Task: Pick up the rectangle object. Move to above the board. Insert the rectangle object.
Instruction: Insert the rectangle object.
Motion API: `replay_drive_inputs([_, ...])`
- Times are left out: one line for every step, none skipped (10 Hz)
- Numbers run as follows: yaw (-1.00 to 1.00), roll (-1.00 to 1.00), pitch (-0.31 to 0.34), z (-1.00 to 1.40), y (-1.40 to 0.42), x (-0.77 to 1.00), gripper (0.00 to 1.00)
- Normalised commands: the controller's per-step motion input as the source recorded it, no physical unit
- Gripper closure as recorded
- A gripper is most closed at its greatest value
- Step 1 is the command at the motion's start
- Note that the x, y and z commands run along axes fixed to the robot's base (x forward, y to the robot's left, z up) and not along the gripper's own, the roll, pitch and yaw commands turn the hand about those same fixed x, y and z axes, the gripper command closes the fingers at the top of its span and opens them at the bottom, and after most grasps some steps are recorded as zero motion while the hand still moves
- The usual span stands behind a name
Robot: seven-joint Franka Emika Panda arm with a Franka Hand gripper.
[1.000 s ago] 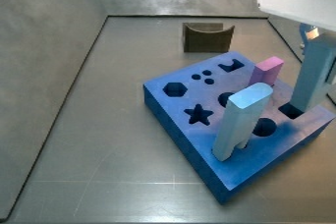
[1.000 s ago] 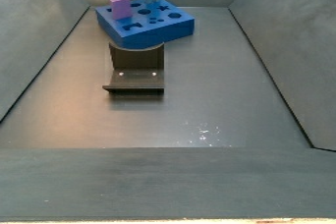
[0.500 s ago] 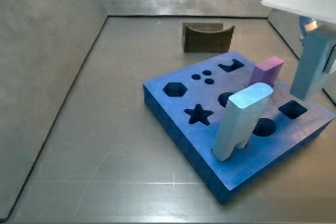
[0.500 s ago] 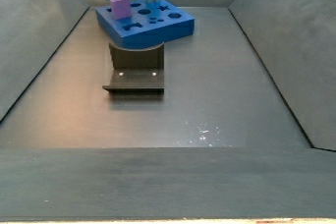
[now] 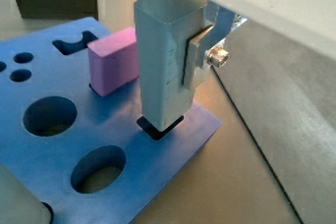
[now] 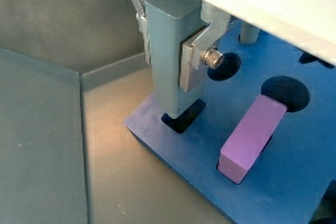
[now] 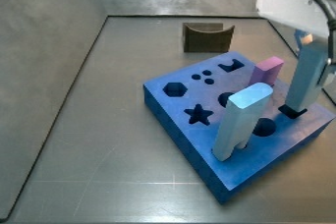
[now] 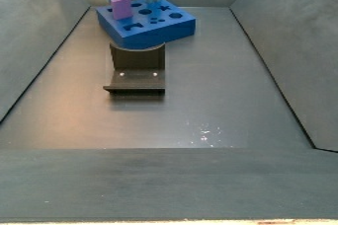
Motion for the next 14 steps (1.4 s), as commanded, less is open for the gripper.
replay_drive_inputs([0.0,0.12,0.246,-0.24,0.0,1.0,1.0])
replay_drive_inputs([0.0,0.12,0.254,-0.2,0.0,1.0,1.0])
replay_drive_inputs([0.0,0.1,0.26,-0.12,0.01,0.88,1.0])
replay_drive_inputs([0.0,0.0,0.231,0.0,0.0,0.32,1.0])
replay_drive_inputs([0.0,0.0,0.046,0.0,0.0,0.03,1.0])
replay_drive_inputs([0.0,0.03,0.023,0.0,0.0,0.05,1.0])
replay_drive_inputs([0.0,0.22,0.046,-0.05,0.0,0.04,1.0])
replay_drive_inputs([0.0,0.39,0.294,-0.06,0.0,0.16,1.0])
replay_drive_inputs([-0.1,0.45,0.531,0.0,0.01,0.17,1.0])
replay_drive_inputs([-0.05,0.31,0.297,0.0,0.0,0.06,1.0])
replay_drive_inputs([0.0,0.02,0.0,0.0,0.0,0.0,1.0])
replay_drive_inputs([0.0,-0.02,0.0,0.0,0.0,0.0,1.0])
replay_drive_inputs([0.0,0.0,0.0,0.0,0.02,0.0,1.0])
replay_drive_inputs([0.0,0.11,-0.02,-0.07,-0.21,-0.08,1.0])
